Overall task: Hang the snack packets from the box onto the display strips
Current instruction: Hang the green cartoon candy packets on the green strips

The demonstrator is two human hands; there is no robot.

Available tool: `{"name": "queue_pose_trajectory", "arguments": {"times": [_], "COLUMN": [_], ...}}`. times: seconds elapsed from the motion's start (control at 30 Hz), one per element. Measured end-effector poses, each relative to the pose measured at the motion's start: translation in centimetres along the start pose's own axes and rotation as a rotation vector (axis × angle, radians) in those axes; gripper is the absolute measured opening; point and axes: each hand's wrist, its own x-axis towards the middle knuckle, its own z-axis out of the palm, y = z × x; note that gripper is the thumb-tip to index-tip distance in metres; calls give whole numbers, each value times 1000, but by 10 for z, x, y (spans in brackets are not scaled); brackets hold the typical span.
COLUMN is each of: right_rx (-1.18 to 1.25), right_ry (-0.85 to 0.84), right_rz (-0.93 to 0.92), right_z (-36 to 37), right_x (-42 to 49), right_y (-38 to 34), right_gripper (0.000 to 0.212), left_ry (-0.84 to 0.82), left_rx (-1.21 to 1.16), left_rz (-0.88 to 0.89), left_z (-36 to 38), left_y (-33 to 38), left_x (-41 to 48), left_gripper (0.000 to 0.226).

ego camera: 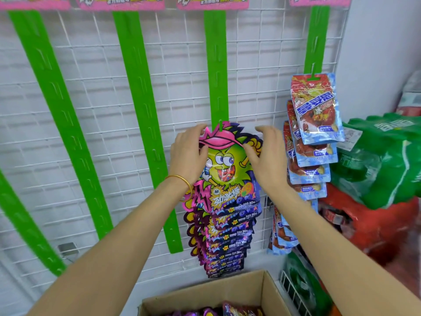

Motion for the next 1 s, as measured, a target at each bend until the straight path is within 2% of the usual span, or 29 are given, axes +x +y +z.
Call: {"name": "queue_pose_trajectory", "arguments": {"times": [0.07,0.13,0.23,0.3,0.5,0.7,0.77,0.9,1.0], "right_rx": [76,160,215,252,281,286,309,272,294], "right_ry": [47,28,-185,-287,-316,-305,-300,-316,-396], "right_rz": [103,307,635,727,677,667,671,648,627], "right_z": [-3,0,15,23,23,21,20,10,1], "right_x": [-31,-64,-104,-121,-135,-135,-136,-150,-185], "right_y": [4,12,30,36,23,12,14,21,31], "right_gripper": [38,40,54,57,37,36,35,39,40], "left_ry": [3,0,-19,-22,-36,-29,12,209,196], "left_rx": [55,113,166,181,162,155,161,103,24], "left_rz": [9,33,50,51,59,72,88,123,138], "left_z": [1,2,4,5,8,4,2,2,18], "left_y": [-2,-5,-7,-8,-12,-15,-15,-13,-21], "left_x": [-3,-7,-16,-20,-23,-27,-32,-68,-127], "left_gripper": [50,53,56,56,58,57,55,47,44]}}
